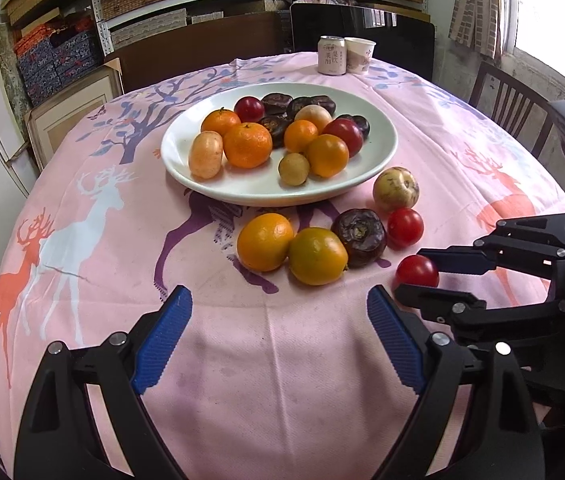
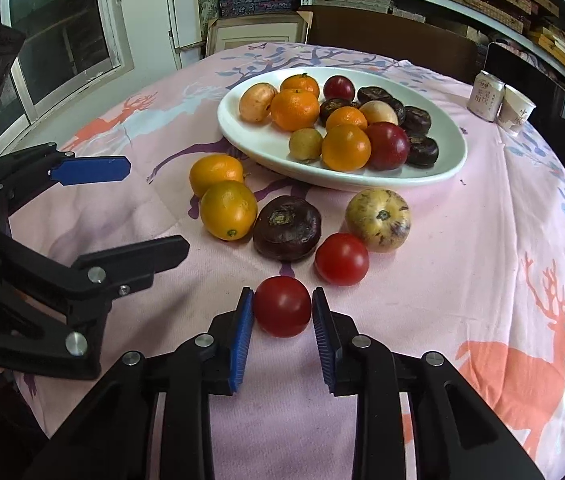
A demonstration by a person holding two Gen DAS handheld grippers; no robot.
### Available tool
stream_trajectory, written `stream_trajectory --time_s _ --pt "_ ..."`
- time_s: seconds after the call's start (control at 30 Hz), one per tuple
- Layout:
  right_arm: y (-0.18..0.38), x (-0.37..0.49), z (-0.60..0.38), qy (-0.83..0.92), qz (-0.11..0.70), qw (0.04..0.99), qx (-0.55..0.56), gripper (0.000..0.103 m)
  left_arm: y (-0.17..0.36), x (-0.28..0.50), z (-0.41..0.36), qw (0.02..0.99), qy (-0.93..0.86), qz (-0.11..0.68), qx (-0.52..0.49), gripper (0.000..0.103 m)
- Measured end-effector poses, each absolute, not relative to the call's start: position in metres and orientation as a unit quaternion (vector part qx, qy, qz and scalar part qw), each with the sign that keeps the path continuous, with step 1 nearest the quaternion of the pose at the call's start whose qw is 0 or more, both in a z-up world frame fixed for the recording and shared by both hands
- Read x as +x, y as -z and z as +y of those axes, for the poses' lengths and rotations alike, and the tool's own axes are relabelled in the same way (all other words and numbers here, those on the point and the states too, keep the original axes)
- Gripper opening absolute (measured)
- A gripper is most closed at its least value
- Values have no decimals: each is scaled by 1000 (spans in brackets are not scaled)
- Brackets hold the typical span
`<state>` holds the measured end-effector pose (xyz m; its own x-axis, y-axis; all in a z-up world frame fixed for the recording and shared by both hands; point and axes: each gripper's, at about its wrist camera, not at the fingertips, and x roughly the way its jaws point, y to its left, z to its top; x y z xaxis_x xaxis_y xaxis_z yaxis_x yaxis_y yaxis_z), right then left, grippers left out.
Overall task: Organize fruits
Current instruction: 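Grasp an orange tomato with the left tool while the right tool grasps a red tomato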
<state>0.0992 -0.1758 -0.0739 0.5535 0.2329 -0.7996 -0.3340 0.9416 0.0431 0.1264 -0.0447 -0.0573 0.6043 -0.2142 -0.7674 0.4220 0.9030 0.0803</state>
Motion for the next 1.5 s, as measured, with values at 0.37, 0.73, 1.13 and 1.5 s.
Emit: stream_trajectory --time_s 0.37,0.73,1.13,1.5 --pt "66 73 -235 -148 405 902 11 27 59 138 -69 891 166 401 135 80" --pt "70 69 -270 -153 397 903 65 28 77 151 -80 883 143 425 139 38" --pt "68 65 -273 -159 387 905 73 28 61 124 -63 891 162 406 119 37" --pt "50 55 -283 -142 365 917 76 28 16 100 -41 912 190 351 92 37"
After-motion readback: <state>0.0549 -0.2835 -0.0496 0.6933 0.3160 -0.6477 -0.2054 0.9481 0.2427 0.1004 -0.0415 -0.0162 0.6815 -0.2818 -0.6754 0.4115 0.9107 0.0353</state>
